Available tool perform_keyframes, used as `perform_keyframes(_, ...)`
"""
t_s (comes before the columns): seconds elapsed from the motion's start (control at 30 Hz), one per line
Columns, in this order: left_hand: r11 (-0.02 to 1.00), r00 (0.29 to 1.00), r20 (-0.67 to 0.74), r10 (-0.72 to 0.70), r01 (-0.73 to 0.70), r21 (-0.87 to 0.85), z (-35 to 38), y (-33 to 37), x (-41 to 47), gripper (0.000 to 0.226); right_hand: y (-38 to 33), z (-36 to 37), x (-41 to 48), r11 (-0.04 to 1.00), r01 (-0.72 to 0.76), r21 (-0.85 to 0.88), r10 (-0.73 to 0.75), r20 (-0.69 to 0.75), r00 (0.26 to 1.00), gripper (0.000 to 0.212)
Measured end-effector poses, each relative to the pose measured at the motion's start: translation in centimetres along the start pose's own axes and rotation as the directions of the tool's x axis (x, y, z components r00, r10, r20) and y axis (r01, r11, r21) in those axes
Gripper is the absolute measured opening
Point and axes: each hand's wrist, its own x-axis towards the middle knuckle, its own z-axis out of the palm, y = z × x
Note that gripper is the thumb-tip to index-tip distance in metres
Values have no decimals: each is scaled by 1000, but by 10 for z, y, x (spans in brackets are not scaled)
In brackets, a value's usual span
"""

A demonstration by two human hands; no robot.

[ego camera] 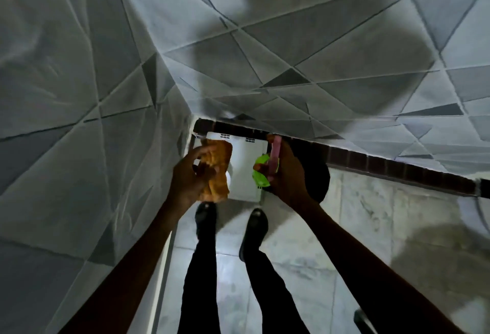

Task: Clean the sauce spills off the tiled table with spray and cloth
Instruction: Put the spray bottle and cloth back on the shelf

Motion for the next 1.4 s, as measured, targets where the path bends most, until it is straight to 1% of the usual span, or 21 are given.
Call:
perform_keyframes(0.07, 1000, 1000, -3, -5, 5, -18, 10, -22, 33, 41, 14, 10, 27, 1000, -4, -25, 3, -21, 1000, 91)
perform_keyframes(0.13, 999, 1000, 15, -6, 6, -41, 19, -48, 70, 43, 29, 22, 54, 999, -8, -36, 6, -50, 999, 94)
perform_keyframes(0.23, 998, 997, 63, -41, 44, -51, 28, -77, 110, 50, 49, 39, 81, 999, 29, -37, -32, -71, 997, 91)
perform_keyframes(0.33, 995, 993, 97, -73, 79, -60, 41, -102, 147, 47, 64, 50, 101, 999, 30, -29, -32, -68, 997, 89)
perform_keyframes(0.43, 993, 990, 88, -108, 104, 47, 52, -104, 168, 39, 74, 56, 110, 999, 30, -32, -32, -68, 997, 88)
perform_keyframes(0.5, 991, 988, 93, -119, 112, 74, 54, -109, 177, 37, 75, 60, 113, 999, 25, -30, -27, -60, 998, 90)
perform_keyframes(0.6, 993, 982, 147, -115, 117, -5, 50, -118, 183, 39, 75, 64, 117, 999, 14, -31, -16, -66, 998, 89)
perform_keyframes(0.77, 996, 987, 136, -84, 81, 26, 49, -115, 187, 38, 78, 65, 119, 998, 51, -39, -53, -51, 997, 89)
perform_keyframes(0.87, 998, 992, 117, -56, 53, 23, 48, -118, 187, 39, 82, 62, 115, 994, 72, -83, -75, -35, 997, 96)
perform_keyframes(1.0, 997, 992, 105, -76, 76, 4, 46, -118, 185, 38, 90, 56, 114, 997, 46, -69, -45, 7, 999, 107)
perform_keyframes(1.13, 995, 991, 112, -77, 83, -51, 42, -117, 177, 40, 91, 53, 110, 978, 71, -194, -69, 20, 997, 119)
perform_keyframes(1.2, 994, 991, 116, -67, 76, -77, 39, -114, 171, 41, 92, 53, 105, 978, 32, -206, -31, 7, 999, 119)
perform_keyframes(1.27, 992, 991, 123, -59, 72, -107, 35, -112, 166, 51, 92, 54, 99, 974, -29, -226, 19, -46, 999, 112)
perform_keyframes(1.3, 991, 990, 132, -57, 72, -117, 34, -112, 164, 56, 94, 55, 95, 966, -68, -251, 45, -96, 994, 102)
perform_keyframes(1.33, 990, 989, 135, -55, 72, -119, 31, -109, 161, 58, 95, 58, 89, 953, -116, -280, 72, -162, 984, 85)
perform_keyframes(1.37, 990, 989, 134, -60, 76, -118, 30, -107, 159, 57, 97, 62, 83, 939, -175, -295, 110, -223, 969, 60)
perform_keyframes(1.4, 988, 989, 134, -69, 86, -126, 29, -106, 157, 54, 101, 67, 76, 926, -254, -280, 180, -266, 947, 33)
